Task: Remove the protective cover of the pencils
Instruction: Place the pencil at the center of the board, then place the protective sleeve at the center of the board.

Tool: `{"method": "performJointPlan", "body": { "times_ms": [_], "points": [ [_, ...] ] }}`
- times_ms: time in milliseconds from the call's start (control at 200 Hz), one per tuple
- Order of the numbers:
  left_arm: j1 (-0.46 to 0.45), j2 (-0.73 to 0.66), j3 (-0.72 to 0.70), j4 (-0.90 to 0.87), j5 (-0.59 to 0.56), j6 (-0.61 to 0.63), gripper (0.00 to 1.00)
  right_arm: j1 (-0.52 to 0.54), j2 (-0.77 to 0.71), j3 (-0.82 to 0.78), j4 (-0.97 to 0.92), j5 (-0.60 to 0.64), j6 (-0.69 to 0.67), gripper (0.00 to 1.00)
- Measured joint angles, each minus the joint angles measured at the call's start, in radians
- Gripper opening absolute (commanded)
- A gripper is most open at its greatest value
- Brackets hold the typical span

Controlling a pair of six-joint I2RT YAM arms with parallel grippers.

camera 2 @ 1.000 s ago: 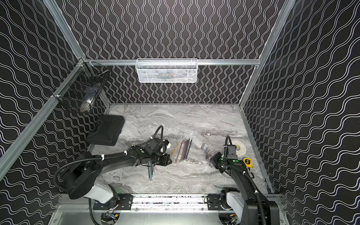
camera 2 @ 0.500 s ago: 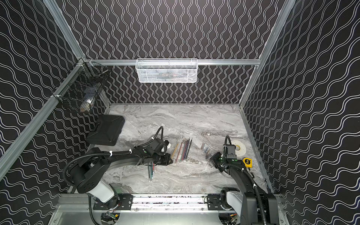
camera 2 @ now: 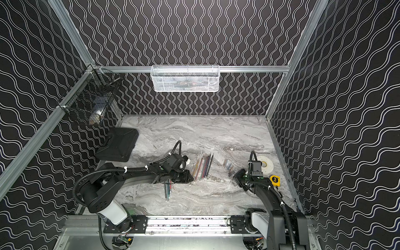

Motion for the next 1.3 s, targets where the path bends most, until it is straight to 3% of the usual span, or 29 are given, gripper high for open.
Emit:
{"method": "performJointPlan", "body": {
  "times_ms": [796,1301],
  "points": [
    [0.000,-0.071,-0.010,0.013,0.025,-0.029,0.23,-0.010,-0.002,-0.004,0.011,-0.031,-0.005,0.22],
    [0.023,-0.534,-0.081,-0.241,-0.041,-0.013,0.23,-0.013,0.052,-0.009,0.043,-0.045,-0.019,0.26]
  ]
}}
